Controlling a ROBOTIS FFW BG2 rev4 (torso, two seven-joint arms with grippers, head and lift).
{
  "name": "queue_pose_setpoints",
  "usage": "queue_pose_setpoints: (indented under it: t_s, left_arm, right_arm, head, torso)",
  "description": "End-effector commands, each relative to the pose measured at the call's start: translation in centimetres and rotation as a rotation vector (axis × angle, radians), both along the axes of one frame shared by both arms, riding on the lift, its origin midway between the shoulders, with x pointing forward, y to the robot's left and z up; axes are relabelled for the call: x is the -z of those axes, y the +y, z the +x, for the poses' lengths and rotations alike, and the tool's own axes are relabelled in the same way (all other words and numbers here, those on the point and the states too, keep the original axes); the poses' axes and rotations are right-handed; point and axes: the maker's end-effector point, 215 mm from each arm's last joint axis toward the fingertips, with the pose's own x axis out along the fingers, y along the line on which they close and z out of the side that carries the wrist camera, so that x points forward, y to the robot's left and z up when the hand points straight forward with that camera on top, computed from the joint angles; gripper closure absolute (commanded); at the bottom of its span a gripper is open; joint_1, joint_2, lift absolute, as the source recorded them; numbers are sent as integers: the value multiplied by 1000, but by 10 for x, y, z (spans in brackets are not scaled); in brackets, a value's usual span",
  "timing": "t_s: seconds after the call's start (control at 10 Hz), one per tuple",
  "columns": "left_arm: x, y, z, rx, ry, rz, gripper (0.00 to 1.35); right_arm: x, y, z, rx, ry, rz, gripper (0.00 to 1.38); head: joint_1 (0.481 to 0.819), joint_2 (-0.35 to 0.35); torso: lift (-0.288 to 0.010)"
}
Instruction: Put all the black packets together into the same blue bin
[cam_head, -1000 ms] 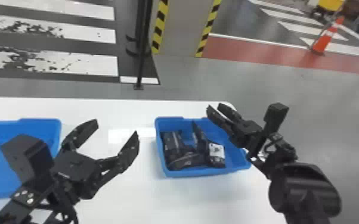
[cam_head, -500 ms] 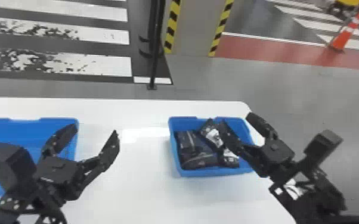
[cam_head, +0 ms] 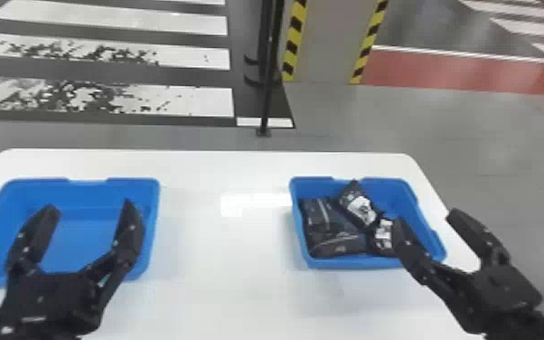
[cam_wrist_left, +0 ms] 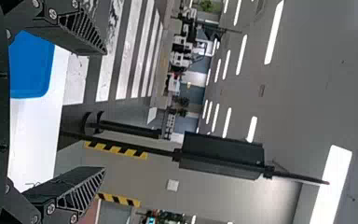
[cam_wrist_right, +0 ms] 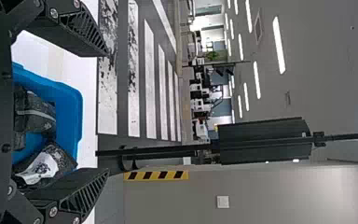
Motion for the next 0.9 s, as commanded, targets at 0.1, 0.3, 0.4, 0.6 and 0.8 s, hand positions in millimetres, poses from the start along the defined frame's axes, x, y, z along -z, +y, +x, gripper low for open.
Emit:
queue_pose_setpoints:
  t_s: [0.1, 0.3, 0.4, 0.6, 0.8]
  left_arm:
    - [3, 18, -20, -39, 18, 2, 163]
    - [9, 33, -23, -71, 33, 118, 163]
    - [11, 35, -24, -73, 39, 152, 163]
    - [12, 34, -26, -71, 35, 185, 163]
    - [6, 27, -26, -55, 17, 180, 163]
  right_arm:
    - [6, 1, -4, -1, 23, -12, 144]
    - [8, 4, -5, -7, 45, -23, 144]
    - [8, 5, -5, -8, 44, -29, 144]
    - [7, 5, -5, -9, 44, -32, 145]
    - [7, 5, -5, -9, 44, -32, 145]
  head:
    - [695, -131]
    - [695, -109]
    - [695, -103]
    - [695, -85]
    - [695, -87]
  torso:
    - [-110]
    - [-110]
    - [-110]
    - [-110]
    - [-110]
